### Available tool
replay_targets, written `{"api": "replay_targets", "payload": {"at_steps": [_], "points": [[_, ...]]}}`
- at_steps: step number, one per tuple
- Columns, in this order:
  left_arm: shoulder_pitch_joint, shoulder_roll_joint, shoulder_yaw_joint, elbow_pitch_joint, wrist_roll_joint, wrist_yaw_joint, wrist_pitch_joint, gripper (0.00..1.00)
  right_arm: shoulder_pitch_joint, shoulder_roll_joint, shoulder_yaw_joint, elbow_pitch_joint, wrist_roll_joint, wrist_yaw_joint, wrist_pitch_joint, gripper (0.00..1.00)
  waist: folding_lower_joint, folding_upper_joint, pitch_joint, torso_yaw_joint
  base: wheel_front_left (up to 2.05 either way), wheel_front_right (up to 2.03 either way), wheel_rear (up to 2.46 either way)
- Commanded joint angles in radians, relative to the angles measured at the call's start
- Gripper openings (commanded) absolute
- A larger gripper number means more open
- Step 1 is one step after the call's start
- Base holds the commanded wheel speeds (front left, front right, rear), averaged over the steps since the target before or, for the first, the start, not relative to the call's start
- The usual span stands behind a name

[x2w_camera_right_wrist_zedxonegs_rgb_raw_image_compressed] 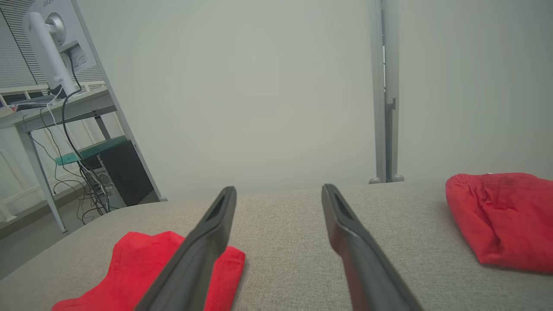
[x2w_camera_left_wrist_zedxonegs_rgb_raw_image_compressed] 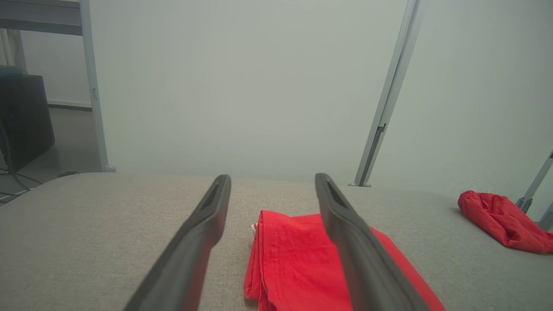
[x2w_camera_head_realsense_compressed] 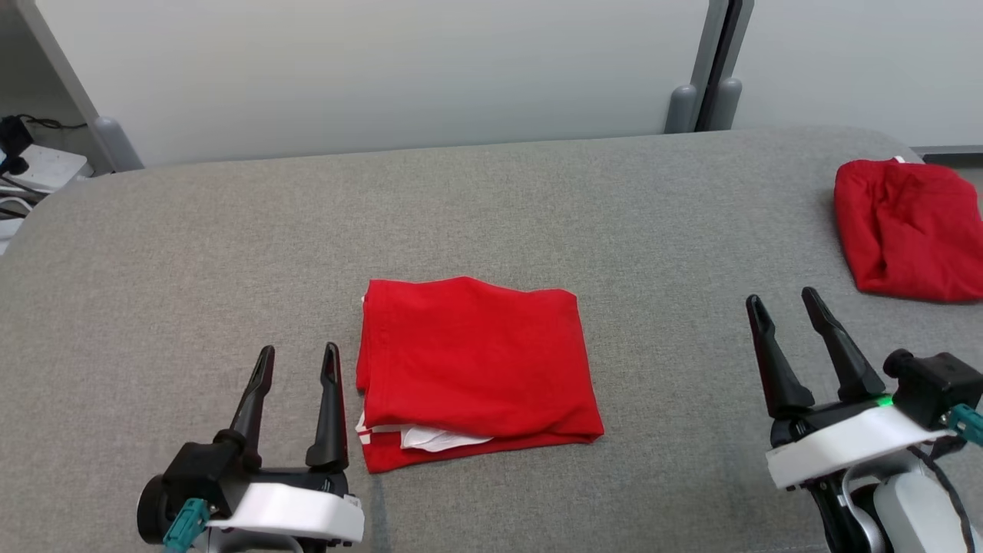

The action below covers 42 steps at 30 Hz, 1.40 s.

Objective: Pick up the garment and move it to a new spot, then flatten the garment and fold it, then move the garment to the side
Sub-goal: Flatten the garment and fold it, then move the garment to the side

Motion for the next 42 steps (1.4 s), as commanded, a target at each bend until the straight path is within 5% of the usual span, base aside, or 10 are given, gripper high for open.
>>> {"api": "replay_targets", "payload": {"at_steps": [1, 32, 42], "points": [[-0.011, 0.004, 0.032, -0.020, 0.015, -0.007, -0.005, 1.00, 0.014, -0.001, 0.008, -0.047, -0.018, 0.000, -0.013, 1.00, 0.0000, -0.0001, -0.009, -0.005, 0.00, 0.00, 0.00], [0.056, 0.004, 0.039, -0.032, 0.053, -0.016, -0.005, 1.00, 0.146, 0.041, -0.026, -0.113, -0.063, 0.000, -0.013, 1.00, 0.0000, -0.0001, -0.050, 0.016, 0.00, 0.00, 0.00], [0.039, 0.004, 0.021, -0.026, 0.053, -0.023, -0.005, 1.00, 0.080, 0.035, 0.043, 0.034, 0.021, 0.000, -0.013, 1.00, 0.0000, -0.0001, -0.029, 0.048, 0.00, 0.00, 0.00]]}}
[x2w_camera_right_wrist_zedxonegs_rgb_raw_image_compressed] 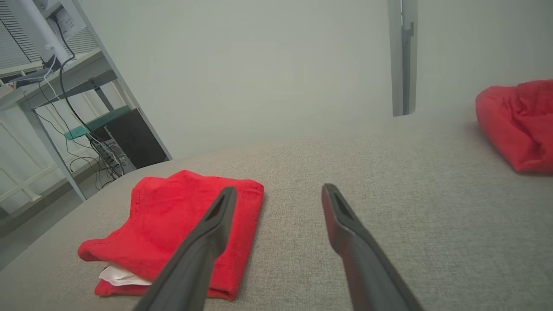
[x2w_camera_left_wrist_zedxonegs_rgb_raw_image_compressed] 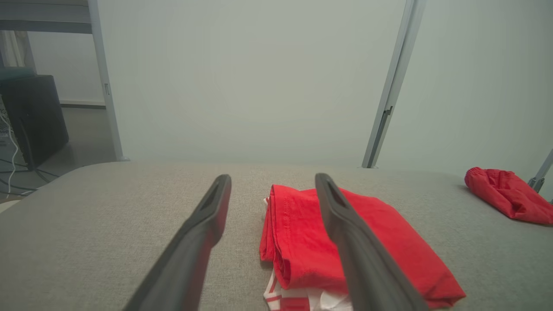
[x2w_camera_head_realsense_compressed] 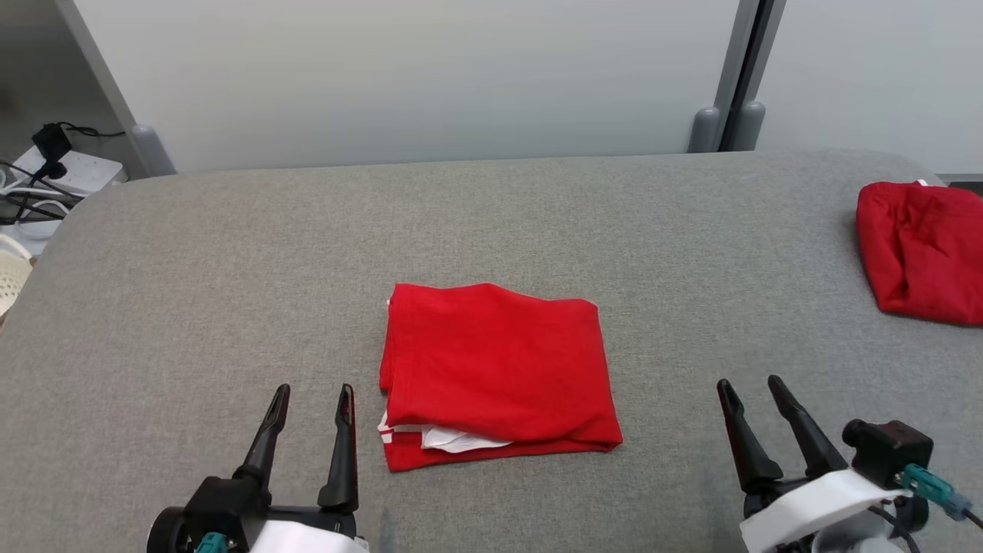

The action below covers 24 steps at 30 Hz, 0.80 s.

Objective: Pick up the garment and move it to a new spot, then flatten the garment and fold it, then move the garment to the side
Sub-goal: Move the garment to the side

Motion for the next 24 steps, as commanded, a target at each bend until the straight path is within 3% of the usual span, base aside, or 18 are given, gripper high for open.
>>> {"api": "replay_targets", "payload": {"at_steps": [1, 12, 24], "points": [[-0.042, 0.004, 0.025, -0.022, 0.003, -0.006, -0.005, 1.00, -0.062, -0.014, 0.039, 0.004, 0.024, 0.000, -0.013, 1.00, 0.0000, -0.0001, 0.007, 0.014, 0.00, 0.00, 0.00], [-0.046, 0.004, -0.031, -0.029, -0.037, 0.006, -0.005, 1.00, -0.249, 0.012, 0.125, 0.318, 0.240, 0.000, -0.013, 1.00, 0.0000, -0.0001, 0.039, 0.128, 0.00, 0.00, 0.00], [-0.098, 0.004, -0.079, -0.054, -0.082, 0.038, -0.005, 1.00, -0.400, 0.008, 0.232, 0.522, 0.450, 0.000, 0.026, 1.00, 0.0000, -0.0001, 0.108, 0.250, 0.00, 0.00, 0.00]]}}
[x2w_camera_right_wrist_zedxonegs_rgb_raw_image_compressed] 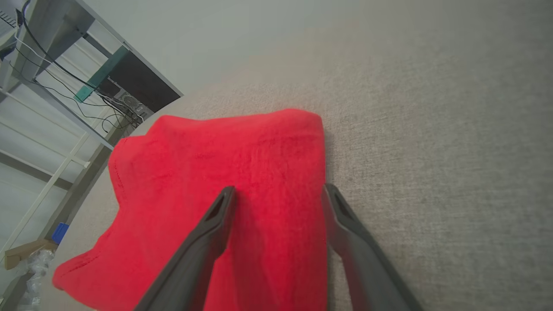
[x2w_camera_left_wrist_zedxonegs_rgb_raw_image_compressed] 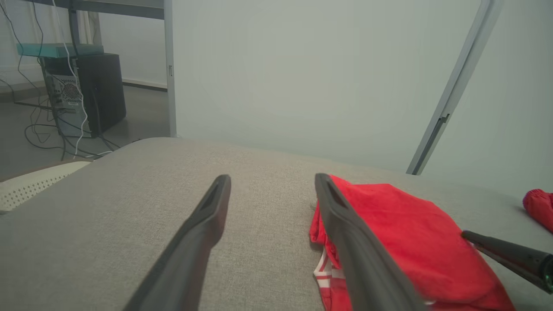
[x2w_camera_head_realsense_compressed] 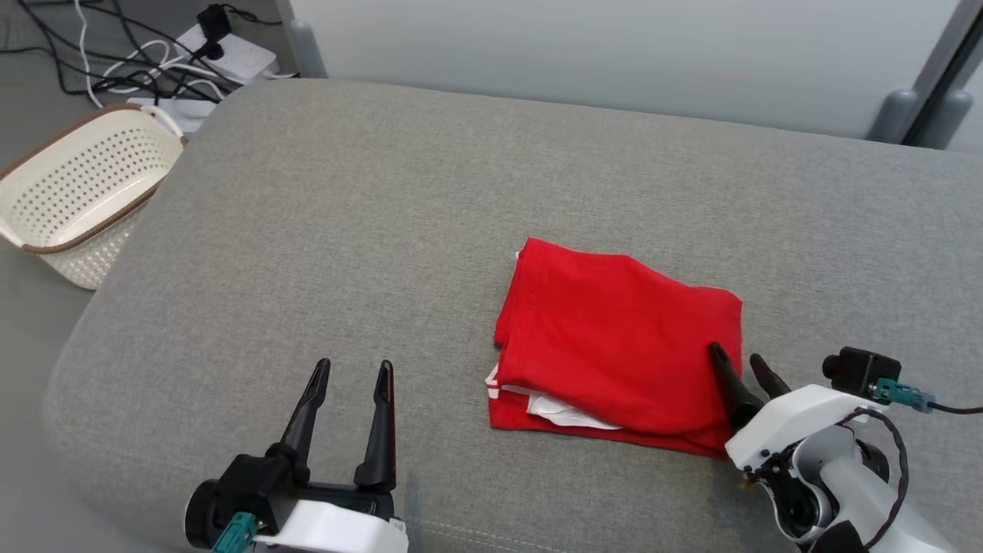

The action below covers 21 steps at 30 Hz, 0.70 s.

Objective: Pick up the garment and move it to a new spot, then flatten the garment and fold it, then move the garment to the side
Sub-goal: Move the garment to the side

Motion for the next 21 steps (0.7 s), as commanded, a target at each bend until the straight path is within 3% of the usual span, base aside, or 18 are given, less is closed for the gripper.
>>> {"api": "replay_targets", "payload": {"at_steps": [1, 11, 17, 18, 19, 21], "points": [[-0.049, 0.003, 0.029, -0.029, -0.010, 0.010, -0.005, 1.00, -0.033, -0.010, 0.027, 0.014, 0.010, 0.000, 0.006, 1.00, 0.0000, 0.0000, 0.018, 0.029, 0.00, 0.00, 0.00], [-0.052, 0.003, 0.033, -0.034, -0.006, 0.013, -0.005, 1.00, -0.087, 0.010, 0.066, 0.180, 0.082, 0.000, 0.046, 1.00, 0.0000, 0.0000, 0.022, 0.066, 0.00, 0.00, 0.00], [-0.051, 0.003, 0.032, -0.034, -0.005, 0.013, -0.005, 1.00, -0.083, 0.025, 0.095, 0.182, 0.131, 0.000, 0.075, 0.98, 0.0000, 0.0000, 0.017, 0.070, 0.00, 0.00, 0.00], [-0.051, 0.003, 0.033, -0.034, -0.004, 0.013, -0.005, 1.00, -0.083, 0.024, 0.102, 0.176, 0.134, 0.000, 0.070, 0.37, 0.0000, 0.0000, 0.017, 0.070, 0.00, 0.00, 0.00], [-0.050, 0.003, 0.033, -0.035, -0.004, 0.014, -0.005, 1.00, -0.082, 0.021, 0.109, 0.169, 0.137, 0.000, 0.065, 0.00, 0.0000, 0.0000, 0.017, 0.069, 0.00, 0.00, 0.00], [-0.050, 0.003, 0.034, -0.036, -0.003, 0.014, -0.005, 1.00, -0.084, 0.007, 0.138, 0.151, 0.139, 0.000, 0.047, 0.00, 0.0000, 0.0000, 0.016, 0.067, 0.00, 0.00, 0.00]]}}
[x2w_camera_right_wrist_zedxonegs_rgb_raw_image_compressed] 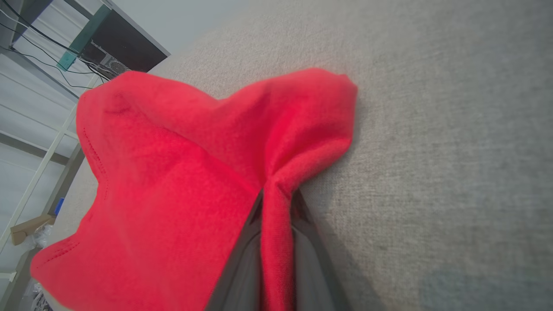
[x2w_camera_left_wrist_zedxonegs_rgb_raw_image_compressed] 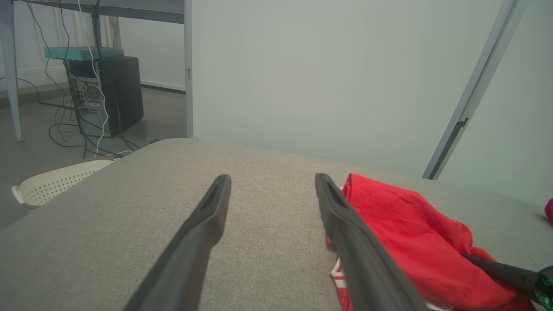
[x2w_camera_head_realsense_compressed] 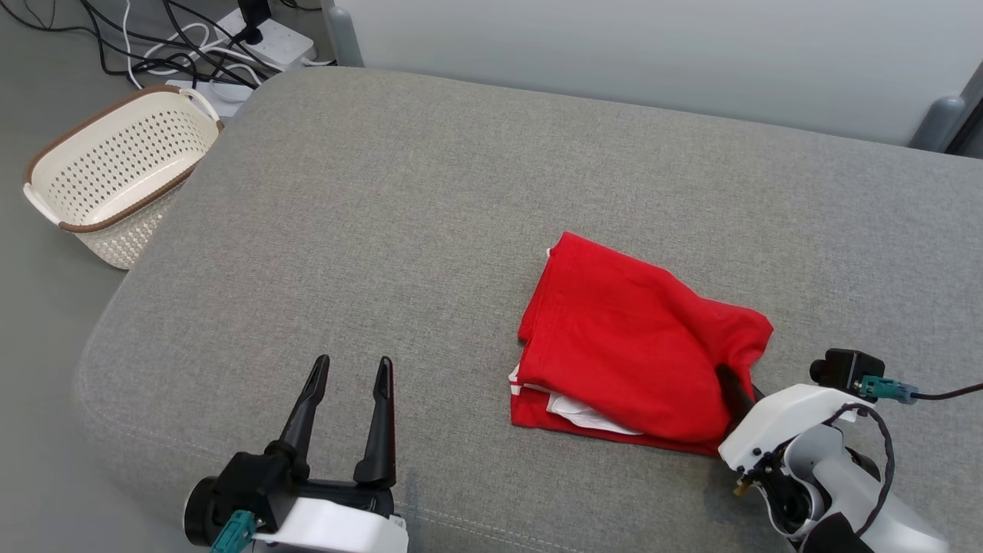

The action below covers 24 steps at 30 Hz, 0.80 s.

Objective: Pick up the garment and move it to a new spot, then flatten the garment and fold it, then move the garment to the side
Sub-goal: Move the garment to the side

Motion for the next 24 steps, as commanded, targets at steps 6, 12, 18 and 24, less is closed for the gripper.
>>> {"api": "replay_targets", "payload": {"at_steps": [6, 12, 18, 24], "points": [[-0.044, 0.003, 0.038, -0.029, 0.000, 0.007, -0.005, 1.00, -0.019, -0.038, 0.081, -0.053, -0.021, 0.000, -0.072, 0.00, 0.0000, 0.0000, -0.003, -0.008, 0.00, 0.00, 0.00], [-0.043, 0.003, 0.038, -0.028, 0.002, 0.007, -0.005, 1.00, -0.054, -0.074, 0.114, -0.079, -0.080, 0.000, -0.100, 0.00, 0.0000, 0.0000, -0.005, -0.019, 0.00, 0.00, 0.00], [-0.041, 0.003, 0.045, -0.031, 0.010, 0.005, -0.005, 1.00, -0.075, -0.102, 0.048, -0.151, -0.164, 0.000, -0.102, 0.00, 0.0000, 0.0000, 0.000, -0.053, 0.00, 0.00, 0.00], [-0.053, 0.003, 0.050, -0.026, 0.022, -0.003, -0.005, 1.00, -0.065, -0.116, -0.017, -0.208, -0.230, 0.000, -0.102, 0.00, 0.0000, 0.0000, 0.007, -0.102, 0.00, 0.00, 0.00]]}}
